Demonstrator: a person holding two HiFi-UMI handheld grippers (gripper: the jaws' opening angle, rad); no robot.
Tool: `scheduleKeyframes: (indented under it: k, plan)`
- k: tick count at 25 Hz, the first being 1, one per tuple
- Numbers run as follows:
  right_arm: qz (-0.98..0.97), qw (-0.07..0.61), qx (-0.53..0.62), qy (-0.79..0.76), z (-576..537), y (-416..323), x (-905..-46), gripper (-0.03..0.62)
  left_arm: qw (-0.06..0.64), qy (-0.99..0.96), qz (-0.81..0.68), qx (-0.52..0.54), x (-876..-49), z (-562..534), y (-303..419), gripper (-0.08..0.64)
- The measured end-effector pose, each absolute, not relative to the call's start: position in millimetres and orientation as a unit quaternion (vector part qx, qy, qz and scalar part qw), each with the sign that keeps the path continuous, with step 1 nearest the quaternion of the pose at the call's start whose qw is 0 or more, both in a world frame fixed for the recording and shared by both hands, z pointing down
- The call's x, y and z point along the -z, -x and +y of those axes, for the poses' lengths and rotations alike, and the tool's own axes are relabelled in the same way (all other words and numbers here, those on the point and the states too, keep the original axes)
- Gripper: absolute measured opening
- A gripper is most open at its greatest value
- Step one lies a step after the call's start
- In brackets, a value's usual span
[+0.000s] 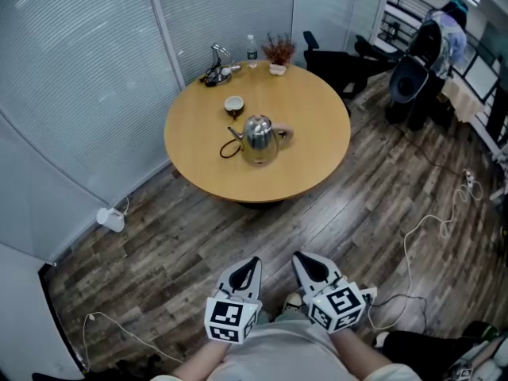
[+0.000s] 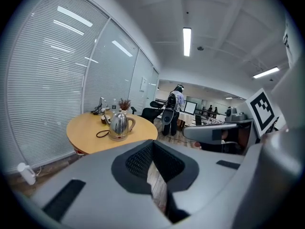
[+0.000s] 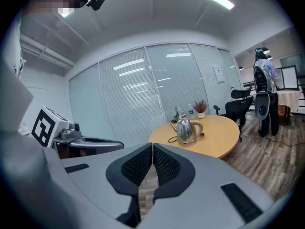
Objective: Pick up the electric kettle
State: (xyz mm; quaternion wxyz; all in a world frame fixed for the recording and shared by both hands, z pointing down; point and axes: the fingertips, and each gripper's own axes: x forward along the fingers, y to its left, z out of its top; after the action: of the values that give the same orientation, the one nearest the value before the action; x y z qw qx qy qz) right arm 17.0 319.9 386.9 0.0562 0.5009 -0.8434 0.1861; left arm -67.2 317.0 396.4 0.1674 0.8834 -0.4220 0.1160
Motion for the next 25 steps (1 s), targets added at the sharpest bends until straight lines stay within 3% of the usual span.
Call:
scheduleKeyframes:
  k: [13, 25]
  plan:
    - [-0.82, 0.039, -0.178, -0.542, 305.7, 6.4, -382.1, 0.032, 0.168, -0.892, -0.405, -0.112, -400.9, 297.8, 120.3, 0.002]
    - [-0.82, 0.039, -0.195, -0.536, 225.6, -9.1, -406.0, 0.032, 0.174, -0.886, -0.415, -0.109, -414.3, 218.7, 102.8, 0.002]
